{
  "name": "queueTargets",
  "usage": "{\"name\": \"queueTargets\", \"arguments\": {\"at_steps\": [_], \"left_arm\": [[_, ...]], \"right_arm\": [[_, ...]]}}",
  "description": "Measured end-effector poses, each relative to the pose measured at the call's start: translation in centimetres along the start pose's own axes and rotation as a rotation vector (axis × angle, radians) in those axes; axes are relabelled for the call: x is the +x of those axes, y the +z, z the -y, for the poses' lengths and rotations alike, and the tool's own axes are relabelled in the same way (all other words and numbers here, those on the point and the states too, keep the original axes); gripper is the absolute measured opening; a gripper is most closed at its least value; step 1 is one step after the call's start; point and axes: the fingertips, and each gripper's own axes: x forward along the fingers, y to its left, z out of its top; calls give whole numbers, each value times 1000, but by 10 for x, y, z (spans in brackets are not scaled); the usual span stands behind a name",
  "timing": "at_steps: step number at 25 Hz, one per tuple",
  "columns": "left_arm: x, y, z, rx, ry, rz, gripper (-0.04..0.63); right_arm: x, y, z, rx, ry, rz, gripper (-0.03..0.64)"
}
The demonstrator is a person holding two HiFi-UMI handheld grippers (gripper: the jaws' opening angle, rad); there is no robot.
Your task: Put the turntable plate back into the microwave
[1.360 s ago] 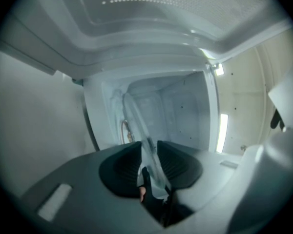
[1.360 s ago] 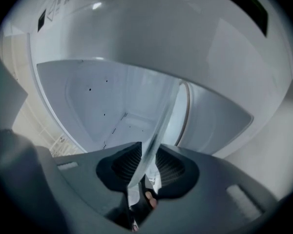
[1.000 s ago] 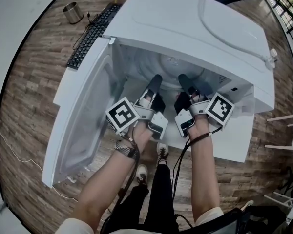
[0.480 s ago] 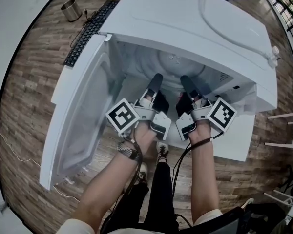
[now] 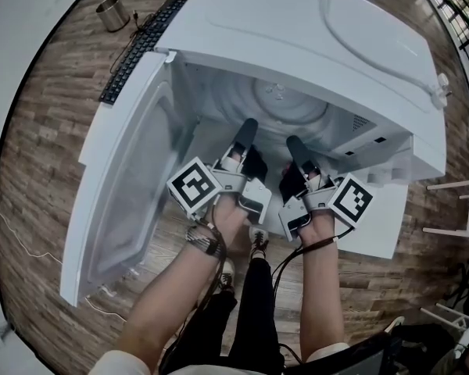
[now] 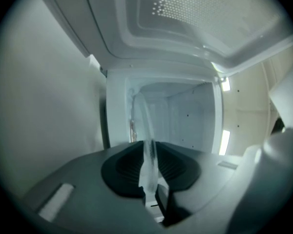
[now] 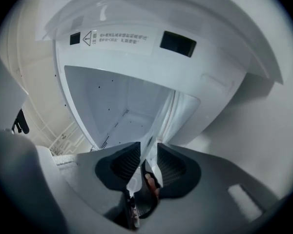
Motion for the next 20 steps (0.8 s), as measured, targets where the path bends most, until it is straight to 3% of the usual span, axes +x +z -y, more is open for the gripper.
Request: {"name": "queueTargets", "arguments": {"at_steps": [10,20], "left_arm": [[1,-3,-6,34,18,-36,77],[-17,-16,-19,122,122,-111,110]], "right_arm": [[-2,-1,6,57,20,21,73],[-6,4,11,86,9,41,55]]}}
